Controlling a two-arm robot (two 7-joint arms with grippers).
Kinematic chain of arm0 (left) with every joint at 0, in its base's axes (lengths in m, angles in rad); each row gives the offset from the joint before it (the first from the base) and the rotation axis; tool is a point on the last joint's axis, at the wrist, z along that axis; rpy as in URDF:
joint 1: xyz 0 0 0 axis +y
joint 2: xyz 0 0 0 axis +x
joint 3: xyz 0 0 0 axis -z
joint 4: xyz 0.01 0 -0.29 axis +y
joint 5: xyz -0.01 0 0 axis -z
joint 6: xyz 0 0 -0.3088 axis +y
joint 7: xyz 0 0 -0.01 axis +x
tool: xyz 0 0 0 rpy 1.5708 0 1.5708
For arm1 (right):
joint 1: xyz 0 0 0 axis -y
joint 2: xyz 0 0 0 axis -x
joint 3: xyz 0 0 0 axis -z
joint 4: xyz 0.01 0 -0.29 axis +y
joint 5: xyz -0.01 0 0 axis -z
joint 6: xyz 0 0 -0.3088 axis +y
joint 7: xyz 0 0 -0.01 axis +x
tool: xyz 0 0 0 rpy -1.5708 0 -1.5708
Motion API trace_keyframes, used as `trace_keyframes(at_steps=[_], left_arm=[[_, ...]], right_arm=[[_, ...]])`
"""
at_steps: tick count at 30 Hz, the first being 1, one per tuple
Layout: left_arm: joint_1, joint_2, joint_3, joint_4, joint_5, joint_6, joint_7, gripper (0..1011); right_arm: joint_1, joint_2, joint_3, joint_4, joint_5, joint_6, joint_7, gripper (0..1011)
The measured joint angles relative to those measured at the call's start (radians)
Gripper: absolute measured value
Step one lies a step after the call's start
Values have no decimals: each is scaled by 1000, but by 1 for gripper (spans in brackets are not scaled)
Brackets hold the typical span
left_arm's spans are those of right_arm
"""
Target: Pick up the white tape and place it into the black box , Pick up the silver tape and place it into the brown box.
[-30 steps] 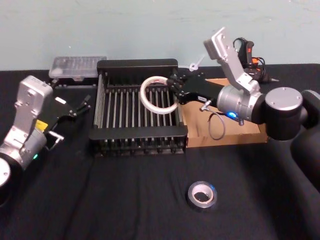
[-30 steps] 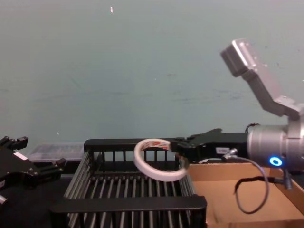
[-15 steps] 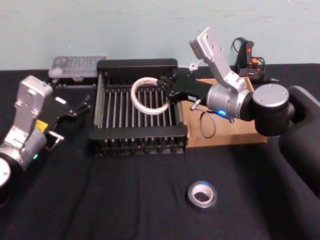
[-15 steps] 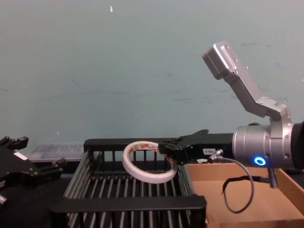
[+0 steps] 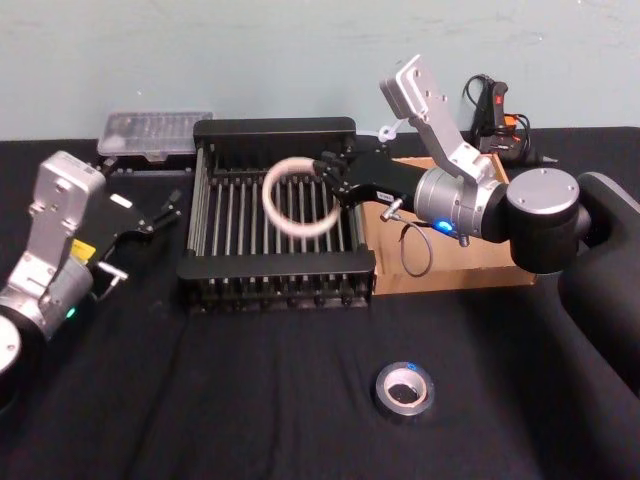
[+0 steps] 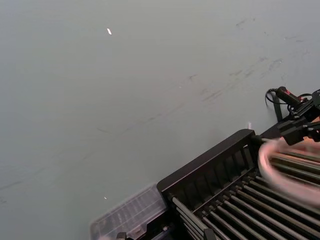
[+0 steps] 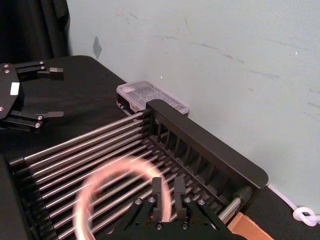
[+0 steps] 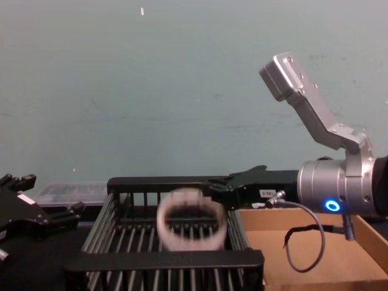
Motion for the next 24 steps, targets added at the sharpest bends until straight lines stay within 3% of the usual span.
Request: trace_keyframes(at_steps=[24], left_arm=[[0, 0, 0, 0, 0, 0, 0, 1001]], right_arm=[[-1, 1, 1, -2, 2, 2, 0, 886]])
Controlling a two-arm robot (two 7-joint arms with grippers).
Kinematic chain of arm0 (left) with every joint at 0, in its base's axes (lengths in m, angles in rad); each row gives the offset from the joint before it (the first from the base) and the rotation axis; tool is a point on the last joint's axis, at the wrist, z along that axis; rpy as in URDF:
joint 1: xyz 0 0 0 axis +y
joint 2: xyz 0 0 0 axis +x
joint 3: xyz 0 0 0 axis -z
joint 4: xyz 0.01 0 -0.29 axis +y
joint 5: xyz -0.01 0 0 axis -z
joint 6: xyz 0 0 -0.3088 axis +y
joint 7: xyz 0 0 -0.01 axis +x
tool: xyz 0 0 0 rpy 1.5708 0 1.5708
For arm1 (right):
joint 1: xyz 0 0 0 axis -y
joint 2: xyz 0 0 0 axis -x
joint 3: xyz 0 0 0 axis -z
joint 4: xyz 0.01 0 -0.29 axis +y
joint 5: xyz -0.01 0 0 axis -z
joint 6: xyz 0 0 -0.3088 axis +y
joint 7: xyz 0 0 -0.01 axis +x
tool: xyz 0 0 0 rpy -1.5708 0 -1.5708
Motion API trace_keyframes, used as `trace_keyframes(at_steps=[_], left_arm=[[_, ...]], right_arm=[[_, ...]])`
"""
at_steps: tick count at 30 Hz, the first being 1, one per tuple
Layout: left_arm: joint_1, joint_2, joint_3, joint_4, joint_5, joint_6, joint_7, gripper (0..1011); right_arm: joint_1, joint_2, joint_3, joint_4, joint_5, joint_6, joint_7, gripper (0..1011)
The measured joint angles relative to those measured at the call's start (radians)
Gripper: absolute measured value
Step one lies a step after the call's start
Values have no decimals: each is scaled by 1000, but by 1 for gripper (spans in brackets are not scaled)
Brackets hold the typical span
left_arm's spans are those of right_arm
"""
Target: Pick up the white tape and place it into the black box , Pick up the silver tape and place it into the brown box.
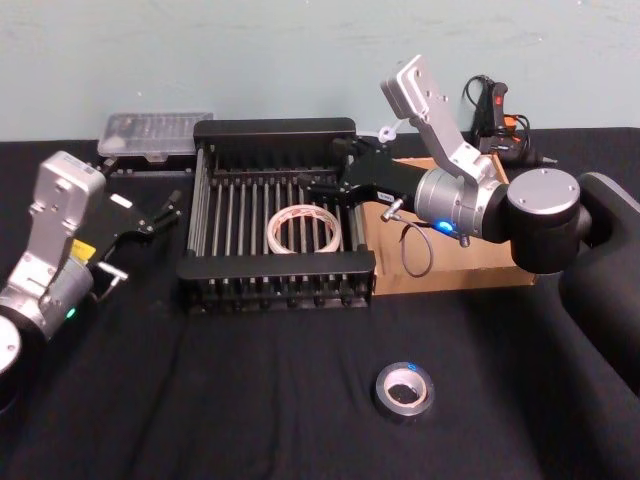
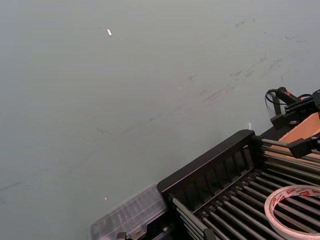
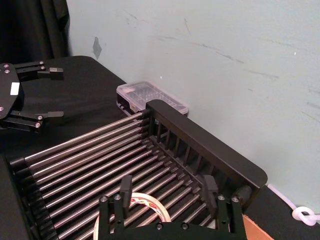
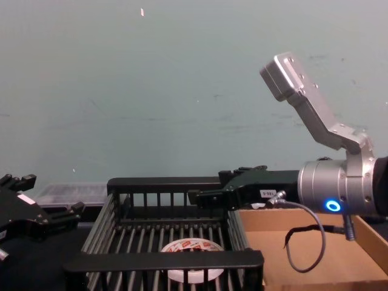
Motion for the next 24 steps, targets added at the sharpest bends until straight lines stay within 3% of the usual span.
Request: trace_keyframes(at_steps=[5, 13, 20, 24], left_arm=[[0, 0, 0, 0, 0, 0, 0, 1001], [0, 0, 0, 0, 0, 0, 0, 1001], [0, 0, 0, 0, 0, 0, 0, 1001], [0, 0, 0, 0, 0, 0, 0, 1001]], right_arm=[[0, 0, 0, 0, 0, 0, 0, 1002], [-7, 3, 6, -11, 0, 0, -2, 1002], [-29, 21, 18, -64, 5, 19, -11, 1002], [-71, 56, 33, -150, 16, 62, -24, 1002]])
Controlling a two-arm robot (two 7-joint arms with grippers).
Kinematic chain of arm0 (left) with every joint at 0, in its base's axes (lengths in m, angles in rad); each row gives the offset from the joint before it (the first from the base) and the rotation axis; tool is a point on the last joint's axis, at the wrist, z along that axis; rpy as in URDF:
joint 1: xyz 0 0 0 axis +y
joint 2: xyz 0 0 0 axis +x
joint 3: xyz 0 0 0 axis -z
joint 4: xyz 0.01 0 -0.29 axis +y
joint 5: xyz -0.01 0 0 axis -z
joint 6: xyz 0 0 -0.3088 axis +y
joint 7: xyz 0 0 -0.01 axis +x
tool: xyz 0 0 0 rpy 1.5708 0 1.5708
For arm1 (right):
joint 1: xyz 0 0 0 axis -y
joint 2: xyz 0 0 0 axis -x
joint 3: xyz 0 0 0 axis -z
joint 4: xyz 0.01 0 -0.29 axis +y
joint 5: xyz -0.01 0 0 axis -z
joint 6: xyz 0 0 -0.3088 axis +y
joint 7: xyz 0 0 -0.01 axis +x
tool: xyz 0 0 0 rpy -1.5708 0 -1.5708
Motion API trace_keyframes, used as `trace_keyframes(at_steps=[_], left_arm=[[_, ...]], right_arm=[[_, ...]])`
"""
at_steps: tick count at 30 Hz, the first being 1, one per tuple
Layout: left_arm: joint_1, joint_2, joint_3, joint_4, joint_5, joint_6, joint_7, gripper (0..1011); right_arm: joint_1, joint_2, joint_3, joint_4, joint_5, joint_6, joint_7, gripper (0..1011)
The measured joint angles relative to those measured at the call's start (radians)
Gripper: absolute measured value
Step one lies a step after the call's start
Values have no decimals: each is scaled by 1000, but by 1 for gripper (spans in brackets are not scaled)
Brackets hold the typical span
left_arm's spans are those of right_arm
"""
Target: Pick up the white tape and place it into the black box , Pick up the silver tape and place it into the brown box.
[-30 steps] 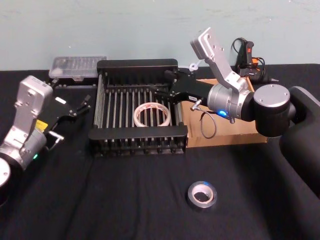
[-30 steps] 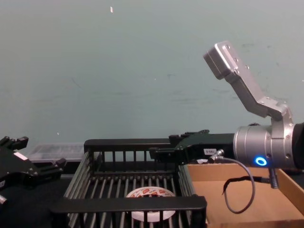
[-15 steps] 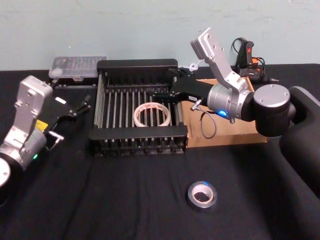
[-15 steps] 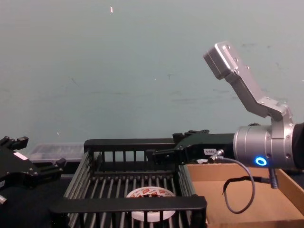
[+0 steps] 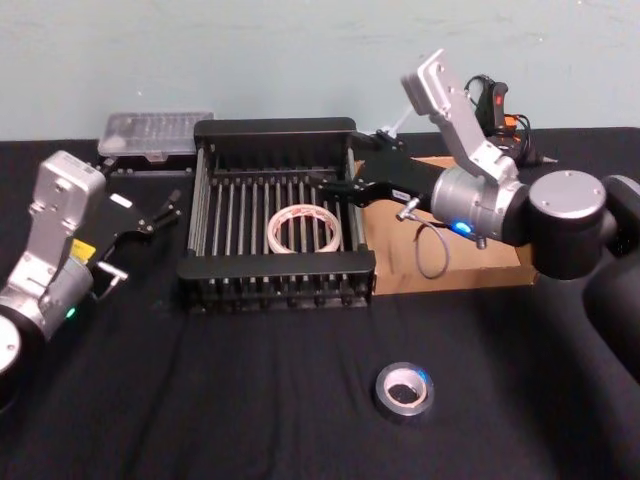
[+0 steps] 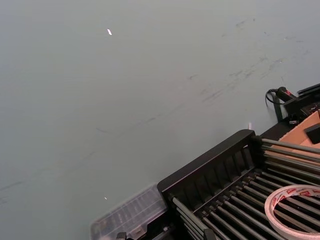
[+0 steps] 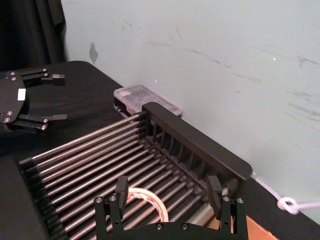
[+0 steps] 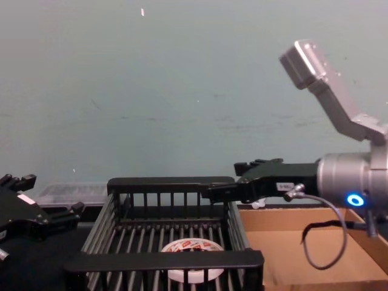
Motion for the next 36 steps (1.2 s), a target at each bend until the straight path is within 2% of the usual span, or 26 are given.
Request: trace_keyframes(at_steps=[5, 6, 7, 9, 11, 15, 21, 26, 36], left_arm=[[0, 0, 0, 0, 0, 0, 0, 1001], [0, 0, 0, 0, 0, 0, 0, 1001], [0, 0, 0, 0, 0, 0, 0, 1001], [0, 0, 0, 0, 0, 0, 0, 1001], [0, 0, 0, 0, 0, 0, 0, 1001], [0, 0, 0, 0, 0, 0, 0, 1001], [0, 0, 0, 0, 0, 0, 0, 1001], [0, 0, 0, 0, 0, 0, 0, 1001], [0, 0, 0, 0, 0, 0, 0, 1001]], right_arm=[[-60, 57, 20, -119, 15, 47, -11, 1002], [-60, 57, 20, -119, 15, 47, -11, 1002], [-81, 78, 27, -157, 21, 61, -13, 1002], [-101, 97, 35, -190, 27, 75, -15, 1002], [-145, 141, 52, -264, 44, 106, -20, 1002], [-190, 185, 68, -333, 59, 134, -25, 1002], [-283, 269, 100, -467, 94, 184, -39, 1002], [-355, 321, 127, -551, 133, 219, -46, 1002], [-448, 374, 156, -638, 213, 270, -61, 1002]])
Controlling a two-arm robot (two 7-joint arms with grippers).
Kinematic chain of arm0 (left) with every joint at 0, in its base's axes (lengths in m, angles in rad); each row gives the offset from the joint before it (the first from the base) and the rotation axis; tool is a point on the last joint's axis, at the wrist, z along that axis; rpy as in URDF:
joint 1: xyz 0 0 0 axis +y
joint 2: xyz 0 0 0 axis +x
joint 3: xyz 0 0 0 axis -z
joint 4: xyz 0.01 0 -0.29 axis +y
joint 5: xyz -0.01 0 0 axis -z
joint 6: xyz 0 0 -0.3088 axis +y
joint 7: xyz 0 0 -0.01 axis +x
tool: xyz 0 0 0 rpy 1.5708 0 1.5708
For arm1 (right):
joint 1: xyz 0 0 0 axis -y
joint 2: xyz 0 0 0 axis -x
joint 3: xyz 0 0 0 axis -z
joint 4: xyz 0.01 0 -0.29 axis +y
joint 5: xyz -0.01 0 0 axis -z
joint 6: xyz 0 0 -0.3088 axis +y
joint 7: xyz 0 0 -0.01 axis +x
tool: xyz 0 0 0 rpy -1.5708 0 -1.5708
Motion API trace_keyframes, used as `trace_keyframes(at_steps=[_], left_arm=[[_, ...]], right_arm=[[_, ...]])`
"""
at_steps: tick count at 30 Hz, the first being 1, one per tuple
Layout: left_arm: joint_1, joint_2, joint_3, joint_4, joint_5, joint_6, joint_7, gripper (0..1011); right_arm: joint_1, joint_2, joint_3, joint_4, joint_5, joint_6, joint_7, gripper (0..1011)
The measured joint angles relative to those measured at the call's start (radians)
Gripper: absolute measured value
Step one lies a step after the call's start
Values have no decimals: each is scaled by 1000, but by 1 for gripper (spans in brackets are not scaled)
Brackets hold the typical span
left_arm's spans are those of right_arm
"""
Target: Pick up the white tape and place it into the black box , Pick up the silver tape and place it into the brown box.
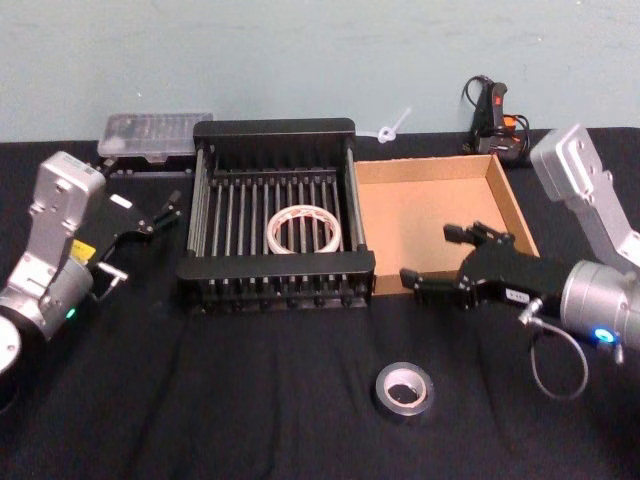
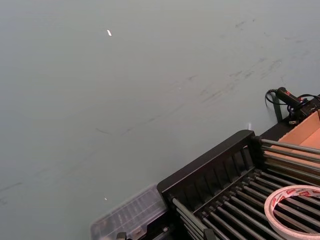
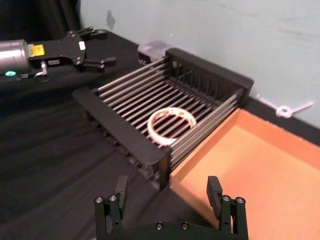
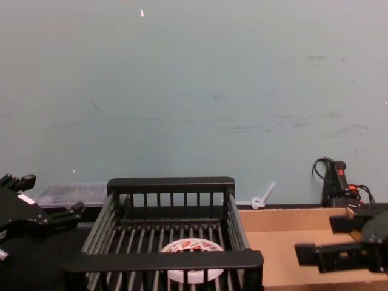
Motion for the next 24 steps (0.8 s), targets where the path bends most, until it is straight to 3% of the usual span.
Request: trace_keyframes(at_steps=[17, 24], left_arm=[[0, 0, 0, 0, 0, 0, 0, 1001], [0, 0, 0, 0, 0, 0, 0, 1001]], right_arm=[[-47, 63, -26, -21, 74, 68, 1, 1002], [-34, 93, -69, -9, 76, 81, 21, 1002]])
